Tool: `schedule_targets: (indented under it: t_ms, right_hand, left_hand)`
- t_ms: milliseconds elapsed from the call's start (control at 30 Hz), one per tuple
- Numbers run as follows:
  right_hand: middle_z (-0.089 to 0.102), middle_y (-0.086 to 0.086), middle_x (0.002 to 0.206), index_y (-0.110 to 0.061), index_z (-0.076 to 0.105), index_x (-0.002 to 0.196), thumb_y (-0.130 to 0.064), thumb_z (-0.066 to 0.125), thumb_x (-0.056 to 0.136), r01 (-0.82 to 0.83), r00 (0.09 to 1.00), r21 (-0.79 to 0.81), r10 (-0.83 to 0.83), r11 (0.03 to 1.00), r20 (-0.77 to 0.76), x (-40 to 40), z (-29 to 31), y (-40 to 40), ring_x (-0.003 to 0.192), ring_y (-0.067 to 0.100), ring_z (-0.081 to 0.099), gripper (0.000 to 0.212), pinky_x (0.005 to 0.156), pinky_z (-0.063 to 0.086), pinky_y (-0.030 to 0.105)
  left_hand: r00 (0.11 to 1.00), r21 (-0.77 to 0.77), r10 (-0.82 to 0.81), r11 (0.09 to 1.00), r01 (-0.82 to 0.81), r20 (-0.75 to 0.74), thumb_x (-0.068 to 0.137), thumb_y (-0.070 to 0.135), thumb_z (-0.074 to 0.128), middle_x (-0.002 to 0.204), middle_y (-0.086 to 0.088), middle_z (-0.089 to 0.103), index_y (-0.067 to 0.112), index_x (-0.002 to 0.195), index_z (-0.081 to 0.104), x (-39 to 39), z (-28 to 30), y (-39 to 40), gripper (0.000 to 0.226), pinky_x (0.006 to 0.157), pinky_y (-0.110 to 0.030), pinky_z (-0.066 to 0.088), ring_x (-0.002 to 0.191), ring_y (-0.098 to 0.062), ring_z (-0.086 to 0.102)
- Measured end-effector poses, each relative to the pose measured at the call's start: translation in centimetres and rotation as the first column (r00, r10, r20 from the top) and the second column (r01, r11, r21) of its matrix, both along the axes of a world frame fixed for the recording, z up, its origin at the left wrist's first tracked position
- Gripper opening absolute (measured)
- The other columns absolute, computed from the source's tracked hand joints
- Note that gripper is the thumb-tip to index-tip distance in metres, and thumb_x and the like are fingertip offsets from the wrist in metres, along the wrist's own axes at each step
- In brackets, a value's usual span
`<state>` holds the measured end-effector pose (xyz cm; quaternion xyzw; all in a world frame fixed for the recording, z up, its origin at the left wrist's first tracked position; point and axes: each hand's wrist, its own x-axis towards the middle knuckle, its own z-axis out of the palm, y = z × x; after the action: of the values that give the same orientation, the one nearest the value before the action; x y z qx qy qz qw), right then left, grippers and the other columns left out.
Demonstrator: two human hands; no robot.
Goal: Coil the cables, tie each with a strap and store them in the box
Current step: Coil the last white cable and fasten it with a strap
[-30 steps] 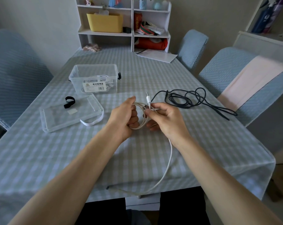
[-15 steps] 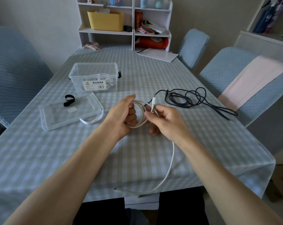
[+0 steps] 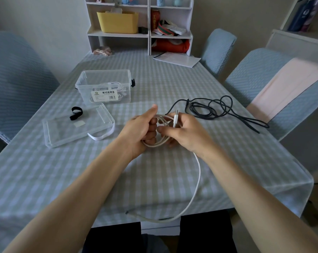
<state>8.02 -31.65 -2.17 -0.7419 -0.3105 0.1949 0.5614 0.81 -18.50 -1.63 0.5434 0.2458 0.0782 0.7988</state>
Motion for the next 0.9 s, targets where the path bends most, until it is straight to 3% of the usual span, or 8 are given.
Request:
schedule_targets:
  t_ms: [133,267,433,533,667,767,900]
  right_hand:
    - [0.07,0.006,0.065,-0.007,0.067,0.08,-0.013,0.068,0.089,0.029,0.992,-0.061,-0.021,0.998,0.125,0.9,-0.2,0.1,0.05,0.018,0.064,0.011,0.05,0.05,0.029]
    - [0.072,0.006,0.067,-0.004,0.07,0.085,-0.01,0.067,0.09,0.023,0.995,-0.092,-0.013,0.995,0.103,2.1,-0.1,-0.5,0.048,0.022,0.066,0.009,0.044,0.051,0.028]
    - [0.072,0.001,0.066,-0.011,0.068,0.077,-0.015,0.065,0.091,0.013,0.988,-0.15,0.011,0.989,0.156,3.3,-0.2,0.0,0.045,0.019,0.065,0.015,0.038,0.043,0.024]
    - [0.071,0.003,0.066,-0.012,0.065,0.074,-0.015,0.065,0.092,-0.038,0.986,-0.154,0.062,0.987,0.154,3.3,-0.6,0.1,0.044,0.018,0.061,0.018,0.04,0.04,0.02]
    - [0.069,0.006,0.066,-0.004,0.063,0.083,-0.017,0.059,0.098,-0.107,0.981,-0.091,0.12,0.99,0.152,3.0,-1.2,0.1,0.048,0.022,0.064,0.02,0.048,0.048,0.029]
    - [0.058,0.003,0.058,-0.006,0.063,0.087,-0.024,0.055,0.101,-0.127,0.955,-0.12,0.154,0.985,0.252,2.9,-1.4,0.3,0.047,0.017,0.056,0.024,0.047,0.044,0.032]
    - [0.054,0.014,0.063,-0.001,0.057,0.079,-0.021,0.054,0.101,-0.109,0.906,-0.167,0.167,0.98,0.389,2.7,-1.6,0.7,0.054,0.024,0.048,0.03,0.054,0.04,0.043]
  left_hand:
    - [0.999,0.036,-0.045,0.998,0.045,0.0,0.096,0.044,0.059,0.052,0.005,0.027,0.016,0.063,0.046,-0.4,0.2,-0.1,0.045,0.043,-0.021,0.033,0.04,-0.009,0.021]
    - [0.996,0.025,-0.086,0.996,0.086,-0.013,0.096,0.038,0.061,0.048,0.006,0.026,0.014,0.068,0.05,-0.7,0.1,-0.3,0.039,0.056,-0.026,0.047,0.035,-0.009,0.02]
    - [0.988,0.015,-0.154,0.988,0.154,-0.012,0.1,0.036,0.054,0.048,0.005,0.027,0.016,0.067,0.047,-0.3,0.5,-0.1,0.039,0.059,-0.027,0.044,0.035,-0.009,0.018]
    - [0.995,0.013,-0.095,0.995,0.096,-0.04,0.099,0.037,0.054,0.049,0.006,0.022,0.019,0.062,0.04,-0.1,0.6,-0.2,0.043,0.05,-0.025,0.038,0.036,-0.01,0.015]
    - [0.996,-0.015,-0.081,0.997,0.081,-0.037,0.098,0.029,0.05,0.049,0.004,0.02,0.019,0.057,0.034,0.3,0.6,-0.4,0.045,0.041,-0.024,0.03,0.036,-0.01,0.013]
    - [0.98,-0.019,-0.184,0.983,0.183,-0.076,0.095,0.024,0.039,0.046,0.002,0.024,0.016,0.054,0.039,0.4,0.9,0.1,0.042,0.044,-0.027,0.036,0.034,-0.012,0.015]
    - [0.954,0.069,-0.224,0.968,0.242,-0.2,0.099,0.038,0.04,0.047,0.002,0.024,0.016,0.053,0.042,0.7,1.3,0.6,0.051,0.044,-0.026,0.033,0.035,-0.011,0.014]
